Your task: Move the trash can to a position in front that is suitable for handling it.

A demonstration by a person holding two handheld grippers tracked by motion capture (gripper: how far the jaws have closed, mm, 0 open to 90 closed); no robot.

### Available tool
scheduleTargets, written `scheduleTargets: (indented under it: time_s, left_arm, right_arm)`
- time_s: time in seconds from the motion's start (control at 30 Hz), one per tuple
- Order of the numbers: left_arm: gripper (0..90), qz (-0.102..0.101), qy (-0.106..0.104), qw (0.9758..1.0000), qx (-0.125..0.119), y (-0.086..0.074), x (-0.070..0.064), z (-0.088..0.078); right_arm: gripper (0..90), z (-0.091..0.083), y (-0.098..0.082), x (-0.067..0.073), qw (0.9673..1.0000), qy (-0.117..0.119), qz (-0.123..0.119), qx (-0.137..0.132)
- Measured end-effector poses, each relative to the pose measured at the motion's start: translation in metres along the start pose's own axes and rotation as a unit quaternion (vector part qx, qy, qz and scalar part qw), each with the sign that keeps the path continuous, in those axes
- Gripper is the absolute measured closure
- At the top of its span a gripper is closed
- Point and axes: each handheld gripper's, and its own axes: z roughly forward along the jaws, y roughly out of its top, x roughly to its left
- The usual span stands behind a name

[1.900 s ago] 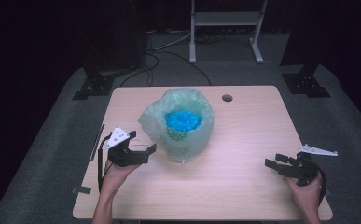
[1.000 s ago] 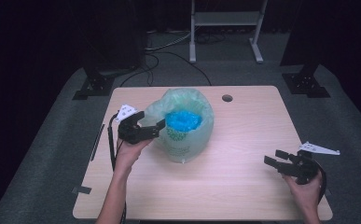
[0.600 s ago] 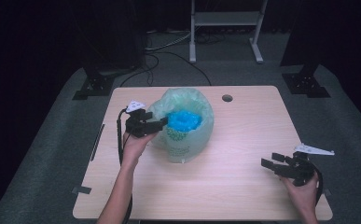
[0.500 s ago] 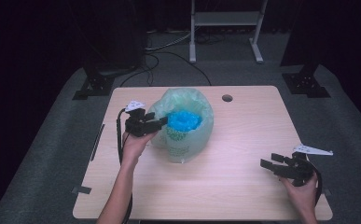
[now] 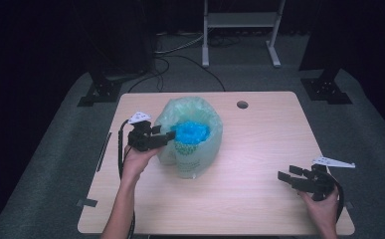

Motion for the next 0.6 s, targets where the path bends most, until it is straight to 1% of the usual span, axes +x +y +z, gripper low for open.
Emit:
scheduleTargets:
  time_s: [0.03, 0.1, 0.17, 0.23, 0.3, 0.33, 0.37, 0.4, 0.43, 0.47, 0.53, 0.57, 0.6]
  left_arm:
    - [37.2, 0.002, 0.0, 1.0, 0.003, -0.001, 0.001, -0.003]
    - [37.2, 0.0, -0.003, 1.0, 0.009, -0.003, 0.001, -0.008]
    - [36.9, 0.001, -0.005, 0.9999, 0.012, -0.005, 0.001, -0.013]
    - [37.0, 0.001, -0.005, 1.0, 0.008, -0.007, 0.0, -0.014]
    - [36.3, -0.005, 0.0, 0.9999, -0.009, -0.012, -0.001, -0.014]
    - [35.0, -0.011, 0.005, 0.9997, -0.019, -0.013, 0.0, -0.012]
    - [34.8, -0.017, 0.012, 0.9995, -0.023, -0.014, 0.001, -0.011]
    - [34.8, -0.018, 0.021, 0.9992, -0.029, -0.014, 0.001, -0.01]
    - [35.4, -0.02, 0.026, 0.9987, -0.039, -0.014, 0.001, -0.01]
    - [39.4, -0.019, 0.029, 0.9984, -0.046, -0.015, 0.001, -0.009]
    - [43.7, -0.02, 0.031, 0.9976, -0.059, -0.016, 0.003, -0.008]
    - [47.3, -0.022, 0.024, 0.997, -0.071, -0.017, 0.004, -0.009]
    - [50.7, -0.026, 0.026, 0.9959, -0.083, -0.018, 0.005, -0.009]
  right_arm:
    - [27.7, 0.0, 0.0, 0.0, 1.0, -0.003, -0.002, 0.001]
    - [27.7, 0.002, -0.001, 0.0, 1.0, -0.006, -0.001, 0.006]
    - [27.7, 0.003, -0.002, -0.001, 0.9999, -0.007, 0.003, 0.007]
    - [27.7, 0.005, -0.002, -0.001, 0.9999, -0.008, 0.001, 0.008]
    - [27.7, 0.007, -0.002, -0.001, 0.9999, -0.008, 0.001, 0.011]
    - [27.7, 0.008, -0.003, -0.001, 0.9999, -0.007, 0.001, 0.013]
    - [27.8, 0.009, -0.003, -0.001, 0.9998, -0.01, 0.0, 0.016]
    - [28.0, 0.01, -0.003, -0.001, 0.9998, -0.011, 0.0, 0.017]
    - [28.1, 0.011, -0.004, 0.0, 0.9997, -0.011, 0.0, 0.02]
    - [29.1, 0.012, -0.003, 0.0, 0.9997, -0.013, -0.002, 0.021]
    - [30.3, 0.013, -0.003, 0.0, 0.9997, -0.014, -0.002, 0.02]
    - [30.4, 0.014, -0.002, -0.001, 0.9997, -0.013, 0.001, 0.02]
    - [30.9, 0.015, -0.002, -0.001, 0.9997, -0.013, 0.003, 0.022]
